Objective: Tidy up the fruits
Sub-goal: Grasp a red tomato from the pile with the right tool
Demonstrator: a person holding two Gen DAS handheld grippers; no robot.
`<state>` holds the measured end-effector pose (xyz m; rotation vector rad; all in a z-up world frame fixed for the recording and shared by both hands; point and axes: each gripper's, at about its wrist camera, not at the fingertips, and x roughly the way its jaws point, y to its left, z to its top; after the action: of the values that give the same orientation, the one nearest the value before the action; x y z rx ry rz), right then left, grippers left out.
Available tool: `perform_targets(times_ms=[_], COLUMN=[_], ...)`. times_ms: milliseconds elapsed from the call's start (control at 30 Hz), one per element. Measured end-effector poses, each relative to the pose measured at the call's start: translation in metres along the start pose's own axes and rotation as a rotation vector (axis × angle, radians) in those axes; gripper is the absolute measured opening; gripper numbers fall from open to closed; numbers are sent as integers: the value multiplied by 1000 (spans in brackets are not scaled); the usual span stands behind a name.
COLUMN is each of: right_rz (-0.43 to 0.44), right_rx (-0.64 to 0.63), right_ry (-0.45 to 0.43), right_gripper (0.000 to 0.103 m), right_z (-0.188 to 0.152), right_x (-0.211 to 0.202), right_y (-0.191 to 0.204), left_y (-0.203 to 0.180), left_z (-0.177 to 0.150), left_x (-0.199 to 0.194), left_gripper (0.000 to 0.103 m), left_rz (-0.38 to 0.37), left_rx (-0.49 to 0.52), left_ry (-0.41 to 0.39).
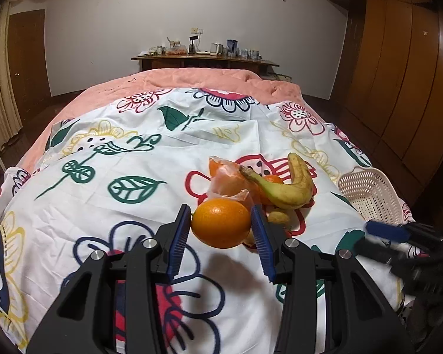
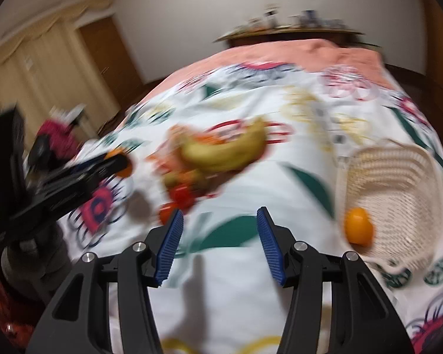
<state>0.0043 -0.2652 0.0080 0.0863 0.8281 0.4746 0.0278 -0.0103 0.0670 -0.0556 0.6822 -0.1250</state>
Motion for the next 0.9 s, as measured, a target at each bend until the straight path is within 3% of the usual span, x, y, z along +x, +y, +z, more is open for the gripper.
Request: perform_targets(times_ms=[133, 367, 767, 900], right_rz=[35, 5, -50, -57], right_rx=[-102, -156, -128, -131], right_ry=[75, 160, 182, 170], right_gripper=[52, 47, 39, 29], right_z=[3, 5, 6, 6], right_x=[23, 53, 69, 68], right_y=[38, 60, 53, 53], left_y=[7, 20, 26, 22], left_z=[0, -2, -6, -6], left_x=[-8, -18, -17, -16], left_gripper=[44, 44, 44, 44], left_rz=[2, -2, -6, -8], left_rx=[-4, -24, -38, -30], left_ry=[-20, -42, -36, -32])
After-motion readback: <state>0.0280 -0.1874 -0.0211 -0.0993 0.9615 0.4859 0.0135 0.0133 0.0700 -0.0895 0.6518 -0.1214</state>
